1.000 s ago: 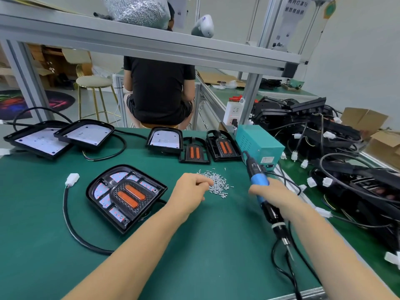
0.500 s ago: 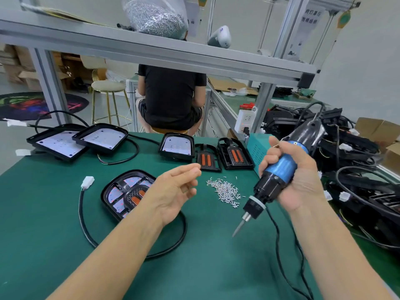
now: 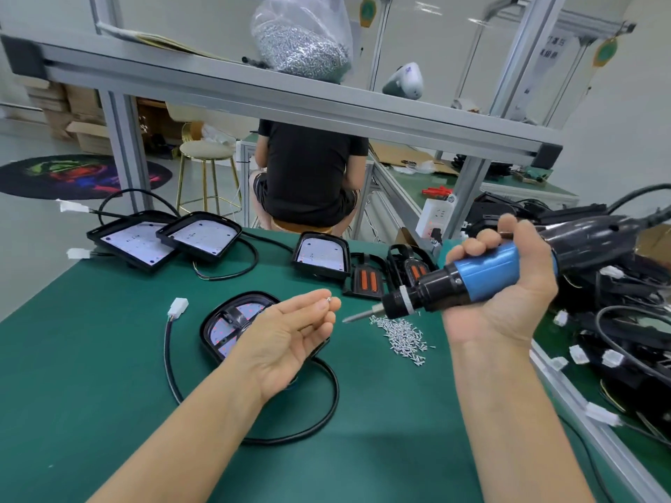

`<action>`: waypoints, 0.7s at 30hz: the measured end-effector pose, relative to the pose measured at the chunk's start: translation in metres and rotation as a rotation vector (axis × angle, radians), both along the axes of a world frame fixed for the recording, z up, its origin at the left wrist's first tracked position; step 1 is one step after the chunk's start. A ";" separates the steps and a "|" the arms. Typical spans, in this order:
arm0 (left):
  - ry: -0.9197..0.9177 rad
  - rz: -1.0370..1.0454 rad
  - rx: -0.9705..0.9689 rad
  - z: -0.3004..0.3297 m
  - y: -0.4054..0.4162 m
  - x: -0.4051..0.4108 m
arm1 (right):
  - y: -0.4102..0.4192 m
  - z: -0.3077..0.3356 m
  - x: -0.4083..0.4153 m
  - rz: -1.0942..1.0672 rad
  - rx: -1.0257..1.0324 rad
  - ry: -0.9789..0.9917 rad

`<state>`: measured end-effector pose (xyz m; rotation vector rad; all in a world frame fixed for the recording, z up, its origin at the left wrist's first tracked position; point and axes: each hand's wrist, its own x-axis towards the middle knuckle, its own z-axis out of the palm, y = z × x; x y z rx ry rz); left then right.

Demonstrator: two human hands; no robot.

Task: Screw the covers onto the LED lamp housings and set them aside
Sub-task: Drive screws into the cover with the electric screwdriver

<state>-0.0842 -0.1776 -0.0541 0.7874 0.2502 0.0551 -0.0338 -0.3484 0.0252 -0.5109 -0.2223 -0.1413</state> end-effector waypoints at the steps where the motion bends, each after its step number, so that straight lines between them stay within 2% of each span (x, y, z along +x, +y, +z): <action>1: -0.001 0.001 0.007 0.000 0.001 -0.001 | 0.005 0.000 -0.001 0.004 -0.005 -0.019; 8: 0.000 0.026 -0.022 -0.002 0.008 -0.009 | 0.024 0.002 -0.002 -0.031 -0.034 -0.111; 21: -0.001 0.039 0.051 -0.004 0.010 -0.015 | 0.033 0.002 -0.005 -0.034 -0.066 -0.129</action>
